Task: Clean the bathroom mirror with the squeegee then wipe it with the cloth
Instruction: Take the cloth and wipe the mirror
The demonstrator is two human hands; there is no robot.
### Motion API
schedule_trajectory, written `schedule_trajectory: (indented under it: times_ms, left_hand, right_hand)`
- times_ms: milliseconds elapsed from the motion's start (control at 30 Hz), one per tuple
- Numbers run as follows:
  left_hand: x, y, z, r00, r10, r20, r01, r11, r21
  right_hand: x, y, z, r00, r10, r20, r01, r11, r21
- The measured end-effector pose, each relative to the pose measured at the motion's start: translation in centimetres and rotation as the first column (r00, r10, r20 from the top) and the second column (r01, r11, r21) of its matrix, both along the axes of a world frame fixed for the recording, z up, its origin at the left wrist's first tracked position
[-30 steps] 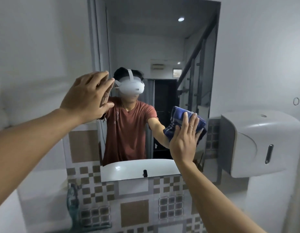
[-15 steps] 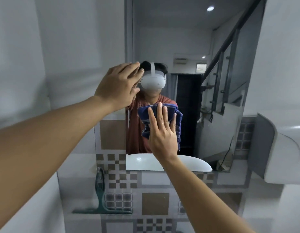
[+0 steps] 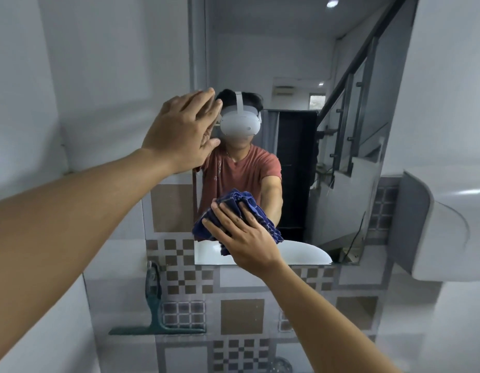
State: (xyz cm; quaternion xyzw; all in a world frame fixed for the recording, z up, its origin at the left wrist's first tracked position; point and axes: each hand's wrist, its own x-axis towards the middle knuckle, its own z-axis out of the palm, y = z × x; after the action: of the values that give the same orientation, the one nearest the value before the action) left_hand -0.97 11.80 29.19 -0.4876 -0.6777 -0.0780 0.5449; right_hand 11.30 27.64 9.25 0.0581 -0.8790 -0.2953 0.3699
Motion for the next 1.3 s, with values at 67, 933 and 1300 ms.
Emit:
schedule_trajectory:
  times_ms: [67,933,1300]
  left_hand:
    - [0.0,0.3,-0.2,1.0,-0.001,-0.005,0.001,1.0,0.004]
    - [1.3,1.4,-9.7,0.998,-0.014,0.054,0.013,1.0,0.023]
    - [1.1,1.5,-10.0,0.998,-0.012,0.06,0.011,1.0,0.027]
  right_hand:
    - [1.4,1.3,-0.2,0.999,-0.045,0.012,0.045,0.999,0.0]
    - [11.9,12.4,-2.8,0.823,-0.454,-0.341,-0.008,0.592,-0.806]
    - [8.6,9.4,-9.9,0.758,-0.549,-0.352,-0.028,0.511,-0.859]
